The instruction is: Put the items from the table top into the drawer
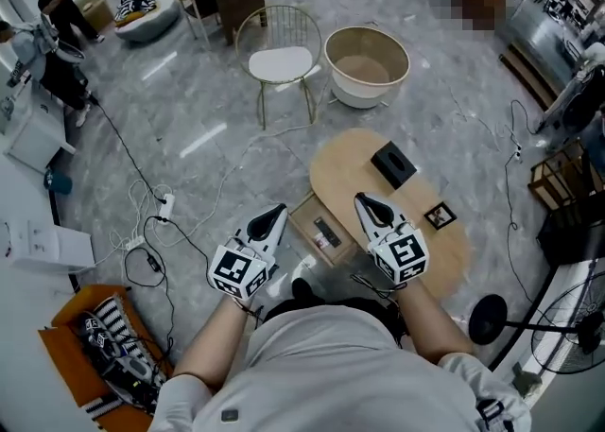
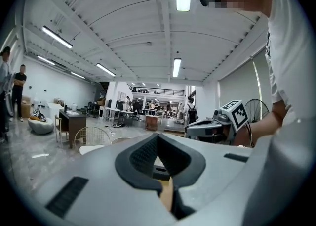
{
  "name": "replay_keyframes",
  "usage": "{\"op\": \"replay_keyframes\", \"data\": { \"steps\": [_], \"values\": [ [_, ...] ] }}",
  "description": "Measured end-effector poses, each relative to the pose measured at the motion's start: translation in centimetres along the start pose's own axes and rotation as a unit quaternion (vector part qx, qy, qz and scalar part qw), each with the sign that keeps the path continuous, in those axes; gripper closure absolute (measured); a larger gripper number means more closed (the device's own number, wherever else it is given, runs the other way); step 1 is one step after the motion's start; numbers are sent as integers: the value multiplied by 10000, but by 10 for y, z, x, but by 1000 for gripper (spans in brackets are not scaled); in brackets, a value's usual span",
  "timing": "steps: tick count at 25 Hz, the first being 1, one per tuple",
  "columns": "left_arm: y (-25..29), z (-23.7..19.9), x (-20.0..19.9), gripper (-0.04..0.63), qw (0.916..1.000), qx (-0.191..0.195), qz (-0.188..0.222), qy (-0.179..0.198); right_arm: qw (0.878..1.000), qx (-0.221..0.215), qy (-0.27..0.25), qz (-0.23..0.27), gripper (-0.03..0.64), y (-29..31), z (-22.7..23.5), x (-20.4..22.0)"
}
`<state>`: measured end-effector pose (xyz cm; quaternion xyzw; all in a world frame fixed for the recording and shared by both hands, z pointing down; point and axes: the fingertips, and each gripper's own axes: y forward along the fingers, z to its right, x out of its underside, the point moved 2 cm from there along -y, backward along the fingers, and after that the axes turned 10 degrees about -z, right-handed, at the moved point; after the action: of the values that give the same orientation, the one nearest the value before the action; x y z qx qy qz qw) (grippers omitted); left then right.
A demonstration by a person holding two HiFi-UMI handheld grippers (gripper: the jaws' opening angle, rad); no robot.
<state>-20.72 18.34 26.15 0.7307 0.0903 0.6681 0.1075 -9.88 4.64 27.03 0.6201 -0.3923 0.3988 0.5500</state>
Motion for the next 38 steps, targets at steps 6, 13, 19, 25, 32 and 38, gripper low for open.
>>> {"op": "replay_keyframes", "data": {
  "steps": [6,13,19,25,32,38],
  "values": [
    [6,52,-25,586,9994,246,197,117,9993,303,-21,222,588,-71,16,-3],
    [13,138,-46,586,9977,472,414,261,9978,529,-3,391,588,-171,27,16],
    [21,216,-49,586,9963,672,466,259,9970,638,-51,431,588,-249,27,29],
    [12,284,-60,586,9940,813,596,425,9963,698,46,493,588,-309,21,48],
    [6,327,-62,586,9936,827,589,494,9953,772,214,546,589,-348,19,67],
    [-8,337,-65,586,9934,796,623,549,9949,779,225,609,589,-361,6,68]
  ]
}}
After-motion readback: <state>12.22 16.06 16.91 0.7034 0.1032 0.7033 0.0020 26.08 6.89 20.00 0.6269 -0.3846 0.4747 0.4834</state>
